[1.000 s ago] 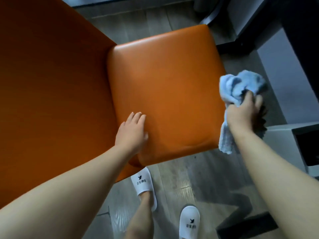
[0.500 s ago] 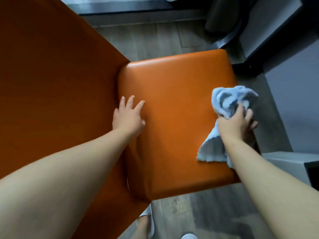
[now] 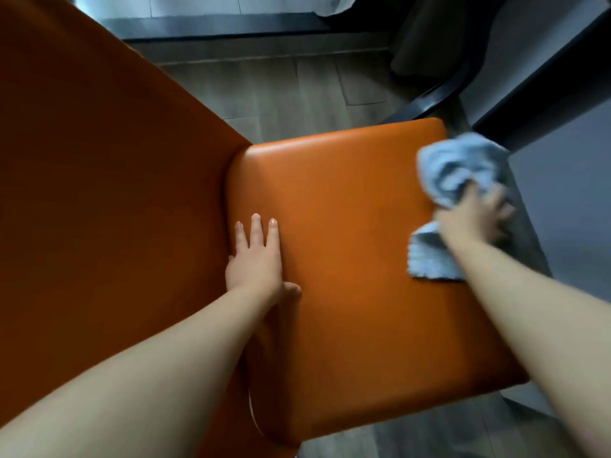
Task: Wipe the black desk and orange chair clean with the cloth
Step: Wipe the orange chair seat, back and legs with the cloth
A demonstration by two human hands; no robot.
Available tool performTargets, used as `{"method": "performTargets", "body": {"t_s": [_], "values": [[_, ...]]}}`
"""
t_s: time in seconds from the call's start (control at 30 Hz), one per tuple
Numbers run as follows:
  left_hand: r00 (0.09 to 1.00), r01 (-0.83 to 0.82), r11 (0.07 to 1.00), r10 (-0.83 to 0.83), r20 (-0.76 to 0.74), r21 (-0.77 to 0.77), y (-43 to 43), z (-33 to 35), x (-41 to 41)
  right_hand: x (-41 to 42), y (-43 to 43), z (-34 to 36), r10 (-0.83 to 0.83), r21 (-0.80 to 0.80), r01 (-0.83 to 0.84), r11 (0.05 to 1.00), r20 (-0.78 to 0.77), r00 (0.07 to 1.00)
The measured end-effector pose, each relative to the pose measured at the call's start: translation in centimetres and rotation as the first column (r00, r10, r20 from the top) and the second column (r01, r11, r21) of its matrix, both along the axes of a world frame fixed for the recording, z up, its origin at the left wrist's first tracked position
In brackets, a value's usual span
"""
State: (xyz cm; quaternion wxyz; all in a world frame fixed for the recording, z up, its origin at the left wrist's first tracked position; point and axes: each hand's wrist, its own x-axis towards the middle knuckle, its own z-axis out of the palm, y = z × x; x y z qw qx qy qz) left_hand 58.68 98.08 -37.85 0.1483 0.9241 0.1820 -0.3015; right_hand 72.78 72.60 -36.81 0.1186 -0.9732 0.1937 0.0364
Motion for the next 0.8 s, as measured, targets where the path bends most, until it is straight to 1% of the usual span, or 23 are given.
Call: {"method": "performTargets", "body": {"t_s": [0.03, 0.07, 0.1, 0.13, 0.17, 0.2, 0.23, 0.27, 0.3, 0.33, 0.37, 0.4, 0.43, 0.47, 0.53, 0.6, 0.63, 0.67, 0.7, 0.73, 0.77, 0.8], "values": [[1.000, -0.004, 1.000, 0.004, 0.000, 0.004, -0.1, 0.0, 0.1, 0.4, -2.3, 0.8, -0.209, 0.079, 0.204, 0.976, 0.055, 0.976], [1.000, -0.005, 1.000, 0.005, 0.003, 0.008, -0.1, -0.1, 0.1, 0.5, -3.7, 1.5, -0.385, 0.136, 0.370, 0.919, 0.110, 0.916], [1.000, -0.002, 1.000, 0.002, 0.004, 0.009, -0.1, 0.0, 0.2, 0.4, -4.0, 1.9, -0.480, 0.159, 0.456, 0.875, 0.169, 0.861], [1.000, 0.001, 1.000, -0.001, 0.000, 0.007, -0.1, 0.0, 0.2, 0.3, -3.3, 2.3, -0.470, 0.172, 0.440, 0.882, 0.232, 0.852], [1.000, 0.002, 1.000, -0.002, -0.004, 0.004, -0.1, 0.0, 0.1, 0.3, -1.5, 2.3, -0.370, 0.181, 0.328, 0.927, 0.299, 0.880], [1.000, 0.002, 1.000, -0.002, -0.003, 0.002, 0.0, 0.0, 0.1, 0.4, 1.1, 2.3, -0.211, 0.181, 0.154, 0.971, 0.356, 0.910], [1.000, 0.003, 1.000, -0.003, 0.000, 0.003, 0.0, 0.1, 0.1, 0.7, 4.0, 2.2, -0.031, 0.166, -0.035, 0.985, 0.379, 0.925], [1.000, 0.008, 1.000, -0.008, 0.002, 0.007, 0.0, 0.1, 0.1, 0.9, 7.4, 2.2, 0.152, 0.140, -0.214, 0.967, 0.360, 0.921], [1.000, 0.014, 1.000, -0.014, -0.001, 0.010, 0.0, 0.1, 0.1, 1.0, 10.6, 2.0, 0.346, 0.099, -0.389, 0.916, 0.293, 0.891], [1.000, 0.018, 1.000, -0.018, -0.008, 0.008, 0.1, 0.0, 0.2, 0.9, 13.6, 1.6, 0.550, 0.054, -0.566, 0.823, 0.178, 0.816], [1.000, 0.017, 1.000, -0.017, -0.018, 0.001, 0.1, -0.1, 0.3, 0.6, 15.9, 1.1, 0.718, 0.033, -0.720, 0.693, 0.052, 0.694], [1.000, 0.013, 1.000, -0.013, -0.027, -0.004, 0.1, -0.2, 0.3, 0.4, 17.2, 0.4, 0.822, 0.031, -0.822, 0.569, -0.057, 0.567], [0.999, 0.013, 1.000, -0.013, -0.032, -0.004, 0.2, -0.2, 0.4, 0.7, 17.4, -0.1, 0.857, 0.034, -0.862, 0.506, -0.133, 0.498], [0.999, 0.018, 1.000, -0.018, -0.035, -0.001, 0.2, -0.2, 0.5, 1.3, 16.6, -0.3, 0.835, 0.052, -0.841, 0.539, -0.165, 0.525], [0.999, 0.016, 1.000, -0.016, -0.038, 0.000, 0.1, -0.2, 0.4, 3.1, 13.0, -0.4, 0.676, 0.030, -0.680, 0.733, -0.146, 0.722], [0.999, 0.005, 1.000, -0.005, -0.043, -0.007, -0.1, -0.2, 0.4, 5.2, 7.8, 0.8, 0.385, -0.049, -0.394, 0.918, -0.126, 0.914], [0.999, -0.003, 1.000, 0.003, -0.047, -0.011, -0.2, -0.2, 0.4, 5.9, 5.1, 1.7, 0.202, -0.049, -0.209, 0.977, -0.114, 0.973], [0.999, -0.011, 1.000, 0.010, -0.052, -0.013, -0.2, -0.2, 0.5, 6.2, 2.4, 2.7, 0.023, -0.032, -0.027, 0.999, -0.104, 0.994], [0.998, -0.014, 1.000, 0.013, -0.057, -0.013, -0.3, -0.3, 0.6, 6.2, 0.1, 3.3, -0.117, -0.008, 0.117, 0.993, -0.077, 0.990], [0.998, -0.017, 1.000, 0.016, -0.058, -0.013, -0.3, -0.3, 0.7, 6.0, -1.4, 3.6, -0.210, 0.001, 0.210, 0.978, -0.008, 0.978], [0.998, -0.019, 1.000, 0.019, -0.059, -0.014, -0.4, -0.2, 0.7, 5.7, -2.3, 3.6, -0.246, 0.009, 0.247, 0.969, 0.099, 0.964], [0.998, -0.018, 1.000, 0.017, -0.061, -0.015, -0.4, -0.2, 0.6, 5.5, -2.3, 3.5, -0.240, 0.051, 0.235, 0.971, 0.220, 0.946]]}}
